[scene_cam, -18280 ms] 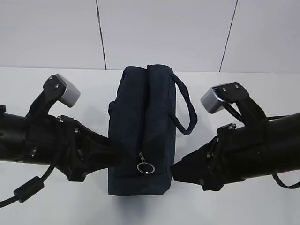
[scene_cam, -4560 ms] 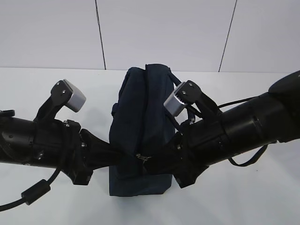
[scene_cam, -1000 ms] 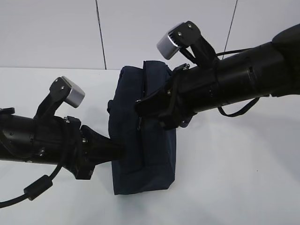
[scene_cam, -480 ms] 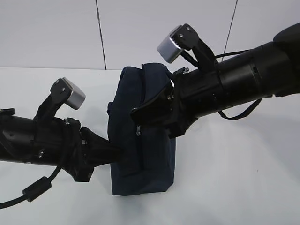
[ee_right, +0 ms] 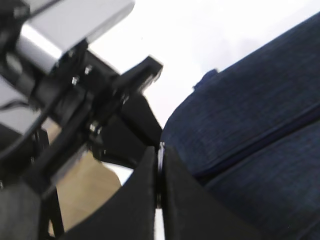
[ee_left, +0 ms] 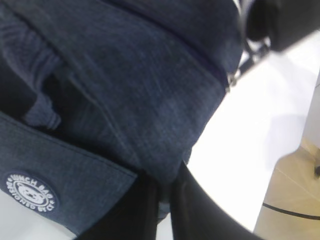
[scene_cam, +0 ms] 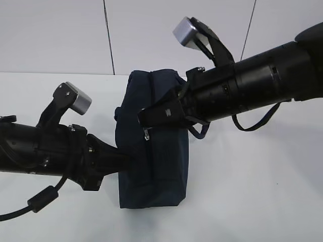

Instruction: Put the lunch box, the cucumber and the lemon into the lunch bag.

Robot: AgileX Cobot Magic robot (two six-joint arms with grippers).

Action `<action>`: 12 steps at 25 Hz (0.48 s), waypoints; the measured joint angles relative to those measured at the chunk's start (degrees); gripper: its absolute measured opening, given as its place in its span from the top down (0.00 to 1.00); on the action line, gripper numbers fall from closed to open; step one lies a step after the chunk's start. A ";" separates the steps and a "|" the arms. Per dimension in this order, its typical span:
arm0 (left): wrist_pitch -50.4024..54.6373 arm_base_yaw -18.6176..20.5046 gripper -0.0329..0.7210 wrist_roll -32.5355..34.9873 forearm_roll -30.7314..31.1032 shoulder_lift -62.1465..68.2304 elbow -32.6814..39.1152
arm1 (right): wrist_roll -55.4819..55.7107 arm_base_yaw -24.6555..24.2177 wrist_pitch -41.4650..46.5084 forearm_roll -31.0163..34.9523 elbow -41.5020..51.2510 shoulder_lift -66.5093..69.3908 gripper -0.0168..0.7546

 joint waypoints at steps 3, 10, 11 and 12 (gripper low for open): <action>0.00 0.00 0.94 0.00 -0.35 0.00 0.00 | 6.67 0.00 -1.19 4.74 0.00 1.06 0.95; -1.28 0.00 0.94 0.00 -0.35 0.00 0.00 | 13.53 0.00 -0.83 13.72 -0.36 6.94 0.95; -1.68 0.00 0.94 0.00 -0.35 0.00 0.00 | 13.66 0.00 -0.83 14.78 -0.40 7.33 0.95; -2.09 0.00 0.94 0.00 -0.35 0.00 0.00 | 13.79 0.00 -0.93 15.48 -0.49 7.63 0.95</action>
